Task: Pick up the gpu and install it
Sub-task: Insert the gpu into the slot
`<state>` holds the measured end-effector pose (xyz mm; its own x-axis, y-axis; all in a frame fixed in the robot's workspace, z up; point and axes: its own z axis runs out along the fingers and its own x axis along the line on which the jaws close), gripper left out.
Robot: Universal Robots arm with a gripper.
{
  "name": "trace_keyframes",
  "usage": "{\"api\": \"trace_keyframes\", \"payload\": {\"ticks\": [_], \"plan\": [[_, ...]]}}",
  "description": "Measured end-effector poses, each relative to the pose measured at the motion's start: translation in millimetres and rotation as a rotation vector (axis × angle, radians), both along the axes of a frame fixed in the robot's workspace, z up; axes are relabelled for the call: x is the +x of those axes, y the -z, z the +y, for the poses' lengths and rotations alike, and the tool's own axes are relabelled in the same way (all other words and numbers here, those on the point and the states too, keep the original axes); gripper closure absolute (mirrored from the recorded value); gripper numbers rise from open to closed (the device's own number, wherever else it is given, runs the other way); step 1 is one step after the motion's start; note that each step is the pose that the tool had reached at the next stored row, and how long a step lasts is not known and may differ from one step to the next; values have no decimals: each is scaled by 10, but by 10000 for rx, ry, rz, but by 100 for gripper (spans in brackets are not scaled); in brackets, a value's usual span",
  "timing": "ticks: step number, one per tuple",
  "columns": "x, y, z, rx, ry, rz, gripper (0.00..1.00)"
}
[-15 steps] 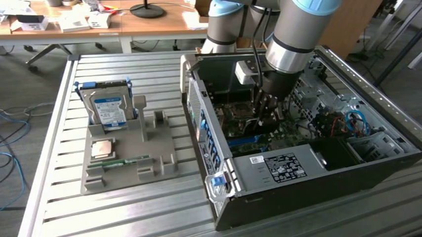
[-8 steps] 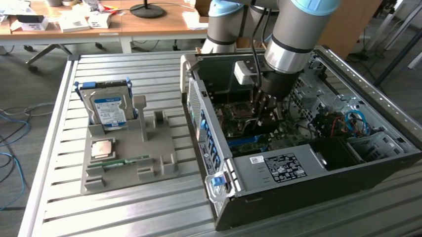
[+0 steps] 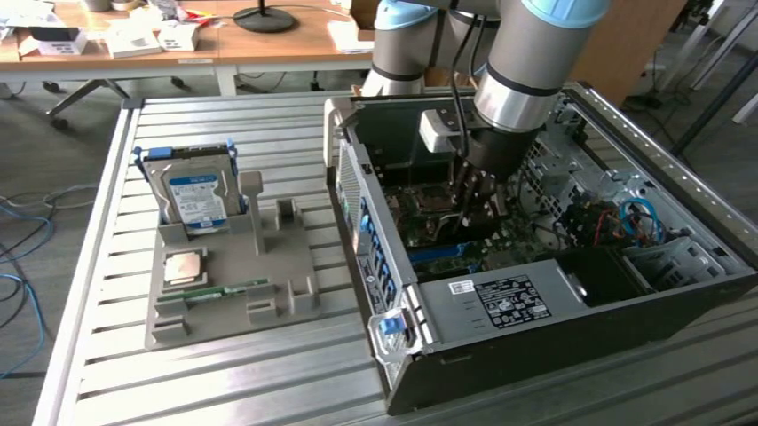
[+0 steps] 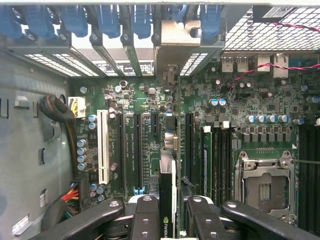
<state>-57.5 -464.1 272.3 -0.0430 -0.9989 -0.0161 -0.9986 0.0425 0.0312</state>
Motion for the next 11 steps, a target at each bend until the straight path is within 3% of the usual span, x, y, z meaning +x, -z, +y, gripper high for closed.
{"api": "trace_keyframes", "payload": {"ticks": [11], "plan": [[-1, 19, 0, -2, 0, 0, 74]]}}
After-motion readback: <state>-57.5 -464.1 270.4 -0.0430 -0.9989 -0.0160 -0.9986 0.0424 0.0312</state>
